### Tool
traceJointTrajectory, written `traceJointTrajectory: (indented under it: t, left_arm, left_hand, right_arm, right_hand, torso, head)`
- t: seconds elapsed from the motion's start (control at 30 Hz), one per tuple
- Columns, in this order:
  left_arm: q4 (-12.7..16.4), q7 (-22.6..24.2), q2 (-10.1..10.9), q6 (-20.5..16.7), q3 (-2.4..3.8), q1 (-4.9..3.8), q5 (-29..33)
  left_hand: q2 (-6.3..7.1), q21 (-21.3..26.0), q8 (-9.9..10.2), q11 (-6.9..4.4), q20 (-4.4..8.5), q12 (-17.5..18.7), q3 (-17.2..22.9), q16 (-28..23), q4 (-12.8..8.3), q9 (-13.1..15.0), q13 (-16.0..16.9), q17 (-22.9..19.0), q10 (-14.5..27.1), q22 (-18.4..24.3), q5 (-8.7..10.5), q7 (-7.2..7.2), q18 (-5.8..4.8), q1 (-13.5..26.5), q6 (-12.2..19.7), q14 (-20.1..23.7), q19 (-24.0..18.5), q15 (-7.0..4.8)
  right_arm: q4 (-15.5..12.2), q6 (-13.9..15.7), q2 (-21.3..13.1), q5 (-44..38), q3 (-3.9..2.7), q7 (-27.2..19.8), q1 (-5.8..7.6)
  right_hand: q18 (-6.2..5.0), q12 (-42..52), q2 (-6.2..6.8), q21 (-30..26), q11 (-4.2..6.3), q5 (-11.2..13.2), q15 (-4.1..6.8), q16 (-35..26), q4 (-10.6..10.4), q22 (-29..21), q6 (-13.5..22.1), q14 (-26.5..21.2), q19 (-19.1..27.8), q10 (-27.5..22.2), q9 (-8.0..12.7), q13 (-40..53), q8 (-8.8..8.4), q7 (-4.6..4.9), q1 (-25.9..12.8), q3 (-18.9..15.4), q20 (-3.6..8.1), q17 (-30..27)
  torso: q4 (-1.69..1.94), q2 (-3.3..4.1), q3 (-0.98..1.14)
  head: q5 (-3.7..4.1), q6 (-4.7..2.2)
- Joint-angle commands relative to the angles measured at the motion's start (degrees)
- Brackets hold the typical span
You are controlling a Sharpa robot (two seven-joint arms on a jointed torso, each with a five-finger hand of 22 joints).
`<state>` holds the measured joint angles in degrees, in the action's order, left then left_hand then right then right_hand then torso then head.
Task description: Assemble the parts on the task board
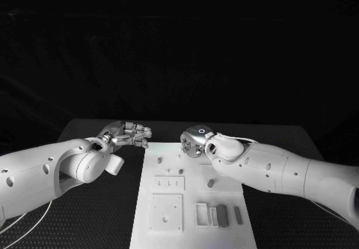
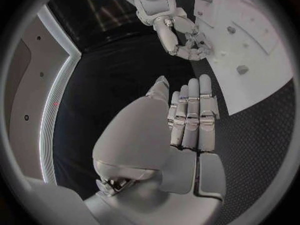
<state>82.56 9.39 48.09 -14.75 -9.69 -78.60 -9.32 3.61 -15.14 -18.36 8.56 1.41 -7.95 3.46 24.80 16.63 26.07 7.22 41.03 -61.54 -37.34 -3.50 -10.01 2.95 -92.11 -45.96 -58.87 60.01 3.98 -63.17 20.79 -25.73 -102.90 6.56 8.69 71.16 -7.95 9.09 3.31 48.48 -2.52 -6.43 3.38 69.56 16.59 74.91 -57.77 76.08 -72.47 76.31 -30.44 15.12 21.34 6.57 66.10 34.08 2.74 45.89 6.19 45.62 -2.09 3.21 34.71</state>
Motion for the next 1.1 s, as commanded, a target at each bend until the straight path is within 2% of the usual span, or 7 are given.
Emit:
traceJointTrajectory:
  t: [0.03, 0.13, 0.27, 0.47, 0.53, 0.67, 1.1]
  left_arm:
    - [-0.1, 0.4, -0.5, 0.9, 0.07, -0.24, -0.2]
    - [-0.2, 0.3, -0.7, 1.0, 0.07, -0.27, -0.2]
    - [-0.2, 0.3, -0.9, 0.9, 0.07, -0.36, -0.2]
    - [-0.4, 0.3, -1.2, 1.1, 0.07, -0.41, -0.2]
    - [-0.4, 0.3, -1.2, 1.1, 0.07, -0.45, -0.2]
    - [-0.3, 0.3, -1.1, 1.0, 0.07, -0.61, -0.2]
    - [-0.2, 0.2, -1.2, 1.1, 0.07, -1.07, -0.2]
  left_hand:
    - [0.1, 0.2, 0.4, 0.2, 0.39, 0.2, 0.3, -0.2, 0.0, -0.1, 0.0, 0.1, 0.0, -0.1, 0.25, -0.46, 0.46, 0.6, 0.0, -0.3, -0.2, -0.08]
    - [0.1, 0.2, 0.4, 0.2, 0.39, 0.2, 0.3, -0.3, 0.0, -0.1, 0.0, 0.1, 0.0, -0.1, 0.24, -0.46, 0.46, 0.6, 0.0, -0.3, -0.2, -0.08]
    - [0.1, 0.2, 0.4, 0.2, 0.39, 0.3, 0.3, -0.3, 0.0, -0.1, 0.0, 0.2, 0.0, -0.1, 0.24, -0.46, 0.46, 0.6, 0.0, -0.3, -0.2, -0.08]
    - [0.1, 0.2, 0.4, 0.2, 0.39, 0.3, 0.3, -0.3, 0.0, -0.1, 0.0, 0.2, 0.0, -0.1, 0.24, -0.46, 0.46, 0.6, 0.0, -0.3, -0.2, -0.08]
    - [0.1, 0.2, 0.4, 0.2, 0.39, 0.3, 0.3, -0.3, 0.0, -0.1, 0.0, 0.2, 0.0, -0.1, 0.24, -0.46, 0.46, 0.6, 0.0, -0.3, -0.2, -0.08]
    - [0.12, 0.3, 0.4, 0.21, 0.39, 0.3, 0.3, -0.4, 0.0, -0.1, 0.0, 0.3, 0.0, -0.1, 0.25, -0.47, 0.45, 0.6, 0.0, -0.3, -0.2, -0.07]
    - [0.16, 0.3, 0.5, 0.22, 0.39, 0.4, 0.4, -0.4, 0.0, -0.1, 0.0, 0.3, 0.0, -0.1, 0.25, -0.47, 0.45, 0.6, 0.0, -0.3, -0.2, -0.07]
  right_arm:
    - [0.4, 1.0, 0.6, -2.1, -0.02, 1.8, -0.01]
    - [0.4, 1.4, 1.0, -2.5, -0.02, 2.2, -0.01]
    - [1.0, 1.7, 2.0, -2.7, -0.02, 2.5, -0.02]
    - [2.5, 2.1, 3.2, -3.6, -0.02, 2.9, -0.04]
    - [3.0, 2.1, 3.4, -3.5, -0.02, 2.9, -0.04]
    - [3.5, 2.3, 3.8, -3.5, -0.02, 2.8, -0.05]
    - [5.7, 1.7, 5.4, -3.8, 0.03, 2.3, -0.33]
  right_hand:
    - [-7.05, 0.4, -0.26, 0.2, 1.0, -0.3, 1.47, 0.4, 0.1, 1.3, -0.5, -1.4, 0.0, 1.2, -1.7, 0.1, 0.18, -0.23, 0.6, 0.3, 0.28, -0.1]
    - [-7.05, 0.4, -0.25, 0.2, 1.01, -0.3, 1.47, 0.4, 0.1, 1.3, -0.5, -1.4, 0.0, 1.2, -1.7, 0.1, 0.17, -0.23, 0.6, 0.3, 0.27, -0.1]
    - [-7.05, 0.4, -0.22, 0.2, 1.01, -0.3, 1.48, 0.4, 0.1, 1.3, -0.5, -1.4, 0.0, 1.2, -1.7, 0.2, 0.16, -0.23, 0.6, 0.3, 0.27, -0.1]
    - [-7.05, 0.4, -0.18, 0.3, 1.03, -0.3, 1.5, 0.4, 0.1, 1.3, -0.5, -1.4, 0.0, 1.2, -1.7, 0.2, 0.13, -0.24, 0.6, 0.3, 0.26, -0.1]
    - [-7.05, 0.4, -0.18, 0.3, 1.03, -0.3, 1.5, 0.4, 0.1, 1.3, -0.5, -1.4, 0.0, 1.2, -1.7, 0.2, 0.13, -0.24, 0.6, 0.3, 0.26, -0.1]
    - [-7.05, 0.4, -0.16, 0.3, 1.04, -0.3, 1.51, 0.4, 0.1, 1.3, -0.6, -1.4, 0.0, 1.2, -1.7, 0.3, 0.12, -0.24, 0.6, 0.4, 0.25, -0.1]
    - [-7.05, 0.3, -0.1, 0.3, 1.05, -0.3, 1.52, 0.5, 0.1, 1.3, -0.6, -1.4, 0.0, 1.2, -1.8, 0.3, 0.07, -0.25, 0.6, 0.4, 0.23, -0.1]
  torso:
    - [0.03, 0.05, 0.04]
    - [0.06, 0.06, 0.05]
    - [-0.1, 0.08, 0.03]
    - [0.03, 0.1, -0.02]
    - [-0.02, 0.09, 0.04]
    - [-0.05, 0.18, 0.01]
    - [-0.04, 0.22, 0.04]
  head:
    - [-0.07, 0.03]
    - [-0.19, -0.07]
    - [-0.55, -0.24]
    - [-0.5, -0.42]
    - [-0.54, -0.43]
    - [-0.54, -0.6]
    - [-0.63, -0.31]
